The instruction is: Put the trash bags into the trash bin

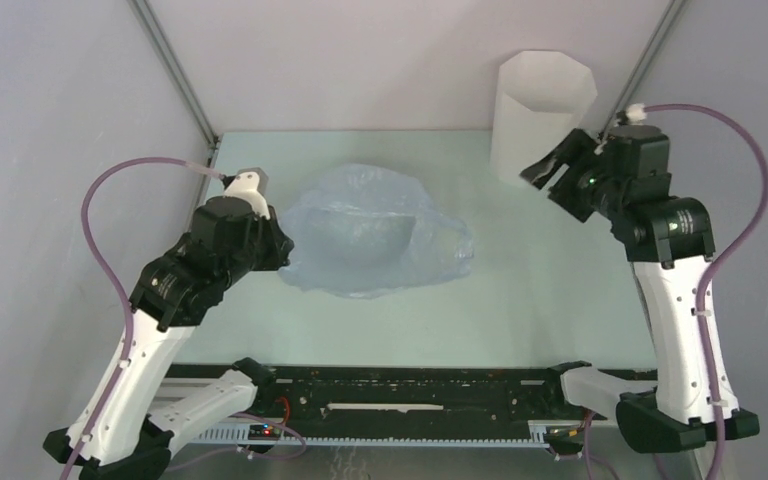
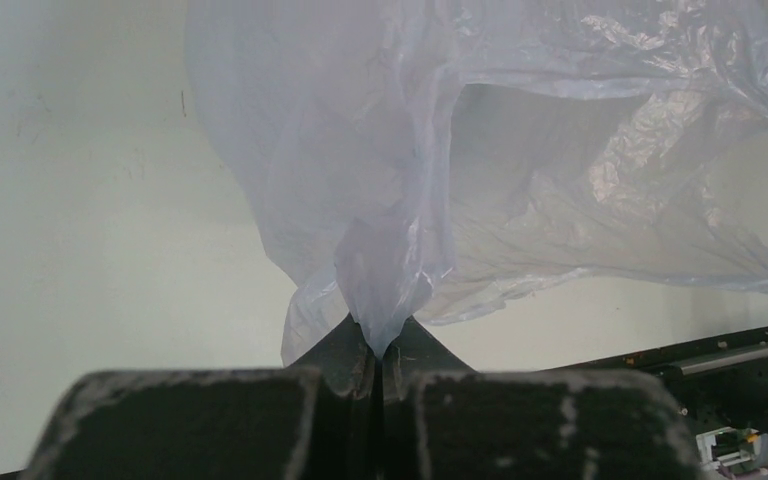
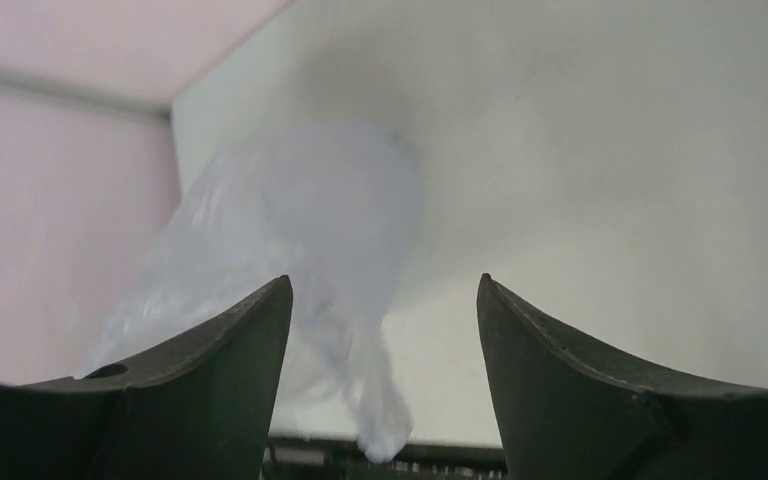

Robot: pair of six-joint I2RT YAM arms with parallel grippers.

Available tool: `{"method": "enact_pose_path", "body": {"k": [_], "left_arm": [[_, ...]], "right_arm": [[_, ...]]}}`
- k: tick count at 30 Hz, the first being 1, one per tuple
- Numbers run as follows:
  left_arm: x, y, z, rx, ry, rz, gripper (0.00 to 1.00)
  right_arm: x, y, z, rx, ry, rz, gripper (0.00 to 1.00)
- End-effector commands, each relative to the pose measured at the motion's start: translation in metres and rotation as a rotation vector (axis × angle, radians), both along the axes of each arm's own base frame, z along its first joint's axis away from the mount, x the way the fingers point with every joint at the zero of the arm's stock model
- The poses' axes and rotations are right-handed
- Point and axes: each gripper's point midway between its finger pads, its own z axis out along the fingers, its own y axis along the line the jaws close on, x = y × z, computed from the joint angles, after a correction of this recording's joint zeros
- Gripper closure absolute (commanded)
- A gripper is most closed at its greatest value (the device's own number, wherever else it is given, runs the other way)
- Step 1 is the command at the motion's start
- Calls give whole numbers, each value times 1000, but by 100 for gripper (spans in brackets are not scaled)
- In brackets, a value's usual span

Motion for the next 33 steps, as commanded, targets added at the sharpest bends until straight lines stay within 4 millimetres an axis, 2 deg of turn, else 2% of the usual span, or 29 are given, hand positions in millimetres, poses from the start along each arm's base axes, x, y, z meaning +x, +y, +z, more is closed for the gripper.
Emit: {"method": "enact_pose_path", "body": {"k": [1,5,7,11,13,14,18,23,29,33], "left_arm": [[8,3,13,38,-54,-7,100],[14,5,13,83,-39,0,100],[15,1,4,83,-8,-7,100],[14,-5,-7,71,45,-18,100],[18,-6,-6,71,46,-6,100],[21,-6,-5,77,47,-3,100],[36,-7,-1,125,49,9,100],[55,-10,2,168,69,24,100],[69,-14,2,199,103,21,100],[76,-16,4,205,105,21,100]], "right_arm": [[36,-67,4,-37,-25,-262,24],[81,-124,16,3,-98,-435,24],[105,-142,20,33,-131,-471,24],[152,-166,26,25,-179,-490,22],[177,-175,22,5,-178,-494,22],[192,-180,14,-5,-161,-499,21],[233,-197,-9,-34,-106,-535,22],[269,-207,-46,-125,-50,-544,24],[295,-209,-72,-325,-16,-541,29],[302,-203,-85,-439,5,-527,32]]}}
